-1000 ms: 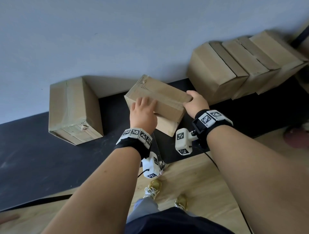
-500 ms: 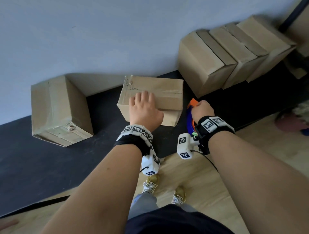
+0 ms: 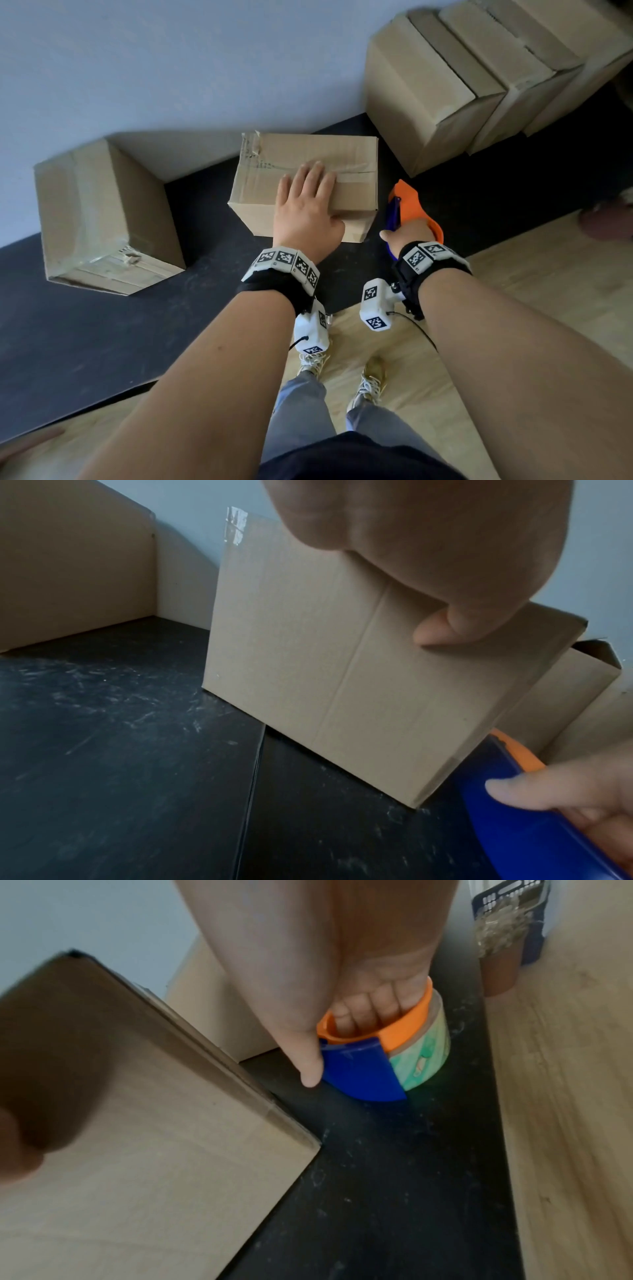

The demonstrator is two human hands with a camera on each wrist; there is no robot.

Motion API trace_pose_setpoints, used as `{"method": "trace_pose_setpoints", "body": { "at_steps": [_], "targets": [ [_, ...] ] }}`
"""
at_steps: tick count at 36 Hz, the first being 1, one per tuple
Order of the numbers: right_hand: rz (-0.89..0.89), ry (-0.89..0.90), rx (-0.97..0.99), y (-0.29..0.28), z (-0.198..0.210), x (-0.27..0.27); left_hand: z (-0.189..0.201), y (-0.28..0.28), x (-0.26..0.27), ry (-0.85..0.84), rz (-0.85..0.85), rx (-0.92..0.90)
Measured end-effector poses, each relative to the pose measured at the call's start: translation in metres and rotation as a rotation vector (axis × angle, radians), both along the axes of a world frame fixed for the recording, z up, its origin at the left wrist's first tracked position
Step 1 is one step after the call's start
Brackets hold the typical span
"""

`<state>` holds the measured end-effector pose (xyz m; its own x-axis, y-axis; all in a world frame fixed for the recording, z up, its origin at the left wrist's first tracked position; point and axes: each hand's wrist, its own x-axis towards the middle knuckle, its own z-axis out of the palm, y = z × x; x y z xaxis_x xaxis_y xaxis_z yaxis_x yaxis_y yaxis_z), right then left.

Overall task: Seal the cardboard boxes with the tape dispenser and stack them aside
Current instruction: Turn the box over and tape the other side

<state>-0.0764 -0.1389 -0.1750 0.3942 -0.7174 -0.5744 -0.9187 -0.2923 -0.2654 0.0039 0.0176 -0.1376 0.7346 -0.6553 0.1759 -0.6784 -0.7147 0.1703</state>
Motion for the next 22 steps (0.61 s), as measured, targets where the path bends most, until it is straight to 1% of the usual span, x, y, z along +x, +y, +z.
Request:
{"method": "trace_pose_setpoints", "body": {
  "at_steps": [3,6,8,9,11,12,15,16,20,22],
  "targets": [
    [0.071,0.078,0.022,-0.001,0.0,0.006,-0.001,0.0,0.0,-0.035,0.0,-0.022],
    [0.029,0.084,0.031,-0.003,0.0,0.012,-0.002,0.0,-0.002,-0.074,0.005,-0.027],
    [-0.019,-0.017,0.054,-0.005,0.0,0.009,-0.002,-0.002,-0.005,-0.093,0.017,-0.019],
    [-0.032,-0.096,0.065,-0.006,0.002,0.007,-0.002,-0.002,-0.006,-0.1,0.027,-0.009],
    [0.012,-0.261,0.062,-0.006,0.007,0.001,0.0,-0.004,-0.009,-0.11,0.052,0.021],
    [0.006,-0.283,0.056,-0.006,0.011,-0.001,0.001,-0.004,-0.011,-0.115,0.066,0.036],
    [-0.102,-0.171,0.093,-0.01,0.033,-0.006,0.005,-0.007,-0.015,-0.123,0.125,0.073],
    [-0.121,-0.183,0.094,-0.014,0.039,-0.006,0.007,-0.009,-0.017,-0.114,0.145,0.09],
    [-0.164,-0.358,0.112,-0.028,0.061,-0.015,0.015,-0.016,-0.019,-0.057,0.21,0.161],
    [-0.191,-0.443,0.128,-0.034,0.072,-0.017,0.02,-0.019,-0.019,-0.023,0.231,0.126]
  ]
}}
